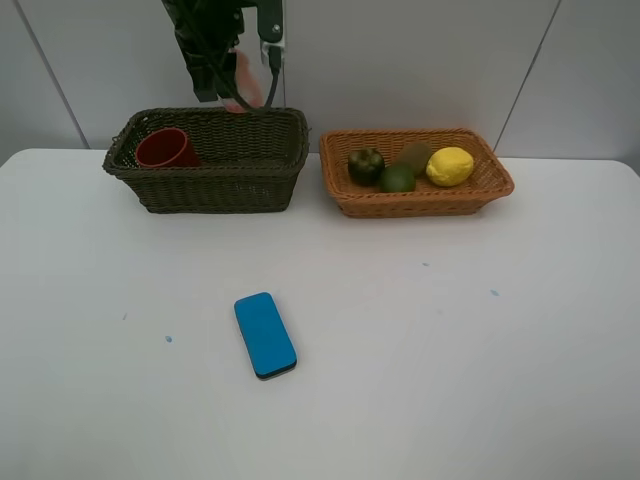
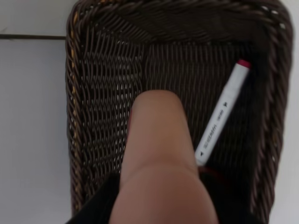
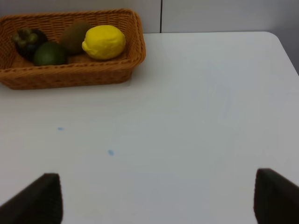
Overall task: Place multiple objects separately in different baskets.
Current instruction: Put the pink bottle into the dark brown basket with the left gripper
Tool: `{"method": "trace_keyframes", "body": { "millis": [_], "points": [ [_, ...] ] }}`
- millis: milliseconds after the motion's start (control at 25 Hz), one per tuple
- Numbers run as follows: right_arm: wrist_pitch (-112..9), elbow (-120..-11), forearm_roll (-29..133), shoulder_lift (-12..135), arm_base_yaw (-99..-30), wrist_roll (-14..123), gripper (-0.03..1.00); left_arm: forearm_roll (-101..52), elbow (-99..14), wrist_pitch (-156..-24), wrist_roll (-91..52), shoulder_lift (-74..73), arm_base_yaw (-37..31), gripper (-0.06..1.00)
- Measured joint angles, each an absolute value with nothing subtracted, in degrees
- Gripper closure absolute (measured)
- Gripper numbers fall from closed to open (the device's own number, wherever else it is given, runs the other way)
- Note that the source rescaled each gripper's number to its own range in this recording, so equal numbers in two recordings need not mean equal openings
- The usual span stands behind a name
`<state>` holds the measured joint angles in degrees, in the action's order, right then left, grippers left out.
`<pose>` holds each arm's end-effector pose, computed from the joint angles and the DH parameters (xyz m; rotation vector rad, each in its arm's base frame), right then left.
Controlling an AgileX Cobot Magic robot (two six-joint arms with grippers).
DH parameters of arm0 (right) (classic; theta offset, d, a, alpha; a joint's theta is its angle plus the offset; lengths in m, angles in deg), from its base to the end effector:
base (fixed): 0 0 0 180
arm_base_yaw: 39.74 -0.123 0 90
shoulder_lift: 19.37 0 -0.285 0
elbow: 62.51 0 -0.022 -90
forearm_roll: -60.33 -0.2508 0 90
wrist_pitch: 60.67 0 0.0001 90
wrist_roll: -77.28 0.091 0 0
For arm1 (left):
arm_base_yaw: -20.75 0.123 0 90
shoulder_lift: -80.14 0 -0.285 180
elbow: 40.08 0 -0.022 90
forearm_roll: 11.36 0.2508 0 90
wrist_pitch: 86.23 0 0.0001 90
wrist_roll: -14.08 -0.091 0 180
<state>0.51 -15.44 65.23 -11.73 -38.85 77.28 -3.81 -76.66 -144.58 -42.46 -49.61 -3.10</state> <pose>-0.0089 -0.0067 0.2842 0.0215 2.0214 -0.1117 0.4406 -0.1836 0.2709 1.7700 2.0104 0.3582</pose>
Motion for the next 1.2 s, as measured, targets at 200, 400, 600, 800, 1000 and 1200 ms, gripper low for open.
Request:
{"method": "trace_keyframes", "body": {
  "millis": [200, 400, 600, 800, 1000, 1200],
  "points": [
    [0.5, -15.4, 65.2, -11.7, -38.9, 77.3, 0.09, -3.1, -76.7, -140.6, -35.4, -55.2, -3.0, 0.53],
    [0.5, -15.4, 65.2, -11.7, -38.9, 77.3, 0.09, -2.4, -76.7, -139.6, -31.8, -60.6, -2.9, 0.53],
    [0.5, -15.4, 65.2, -11.7, -38.9, 77.3, 0.09, -2.3, -76.7, -139.3, -29.6, -63.5, -2.4, 0.53],
    [0.5, -15.4, 65.2, -11.7, -38.9, 77.3, 0.09, -2.2, -76.7, -138.5, -28.9, -63.5, -2.1, 0.53],
    [0.5, -15.4, 65.2, -11.7, -38.9, 77.3, 0.09, -3.0, -76.7, -138.4, -25.7, -63.5, -1.7, 0.53],
    [0.5, -15.4, 65.2, -11.7, -38.9, 77.3, 0.09, -3.7, -76.7, -136.8, -21.0, -63.5, -1.7, 0.53]
  ]
}}
